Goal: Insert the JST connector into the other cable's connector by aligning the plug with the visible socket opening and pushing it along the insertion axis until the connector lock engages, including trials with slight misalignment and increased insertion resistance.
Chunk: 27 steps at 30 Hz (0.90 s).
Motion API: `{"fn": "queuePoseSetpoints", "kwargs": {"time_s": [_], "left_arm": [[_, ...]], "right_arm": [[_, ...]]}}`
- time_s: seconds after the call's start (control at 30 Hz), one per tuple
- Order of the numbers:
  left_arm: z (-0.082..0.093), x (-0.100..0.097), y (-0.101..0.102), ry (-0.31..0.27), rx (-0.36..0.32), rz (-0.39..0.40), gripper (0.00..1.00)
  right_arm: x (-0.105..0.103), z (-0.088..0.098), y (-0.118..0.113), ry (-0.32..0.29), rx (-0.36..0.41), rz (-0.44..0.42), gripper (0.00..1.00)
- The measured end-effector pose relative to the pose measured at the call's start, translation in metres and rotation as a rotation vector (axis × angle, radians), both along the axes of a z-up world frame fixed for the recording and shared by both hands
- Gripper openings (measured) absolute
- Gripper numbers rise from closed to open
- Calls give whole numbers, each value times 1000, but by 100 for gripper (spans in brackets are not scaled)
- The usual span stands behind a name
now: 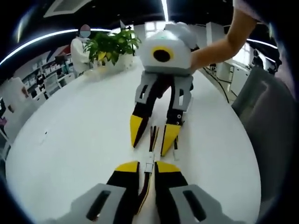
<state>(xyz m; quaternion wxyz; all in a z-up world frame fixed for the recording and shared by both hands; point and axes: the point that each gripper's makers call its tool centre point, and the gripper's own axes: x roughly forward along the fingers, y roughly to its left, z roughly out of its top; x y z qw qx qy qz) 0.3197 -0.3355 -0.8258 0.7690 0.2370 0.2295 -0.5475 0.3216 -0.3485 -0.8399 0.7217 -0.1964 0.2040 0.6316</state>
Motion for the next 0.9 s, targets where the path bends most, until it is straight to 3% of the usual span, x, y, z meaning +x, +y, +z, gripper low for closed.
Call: {"fn": "queuePoseSetpoints", "kwargs": {"time_s": [0.2,0.4,0.57,0.9], "left_arm": [[14,-5,8,-53,16,-5,7],[16,-14,17,-89,48,7,7],[22,-25,17,-92,51,-7,8],[13,-38,19,-52,28,7,8]], "right_arm": [[-3,14,-10,-11,25,-28,22],[-14,23,-8,-27,42,-7,20],[-25,27,-2,-41,45,27,18],[-43,24,0,-39,36,87,20]]}}
